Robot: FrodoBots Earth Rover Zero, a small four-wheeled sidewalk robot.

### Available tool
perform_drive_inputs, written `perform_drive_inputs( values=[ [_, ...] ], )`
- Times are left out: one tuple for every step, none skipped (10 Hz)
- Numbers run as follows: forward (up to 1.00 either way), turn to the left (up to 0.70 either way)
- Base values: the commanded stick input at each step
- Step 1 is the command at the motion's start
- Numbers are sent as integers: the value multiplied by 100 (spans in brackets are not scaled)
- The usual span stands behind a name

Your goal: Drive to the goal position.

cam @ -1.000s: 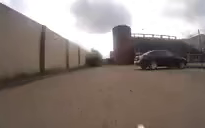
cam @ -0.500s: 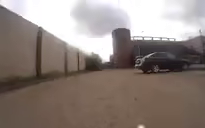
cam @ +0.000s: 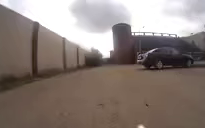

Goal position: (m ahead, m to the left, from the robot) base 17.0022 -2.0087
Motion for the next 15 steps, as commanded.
perform_drive_inputs(
  values=[
    [70,0],
    [70,0],
    [70,0],
    [70,0],
    [70,0],
    [70,0],
    [70,0],
    [70,0],
    [70,0],
    [70,0],
    [70,0],
    [70,0],
    [70,0],
    [70,0],
    [70,0]
  ],
)
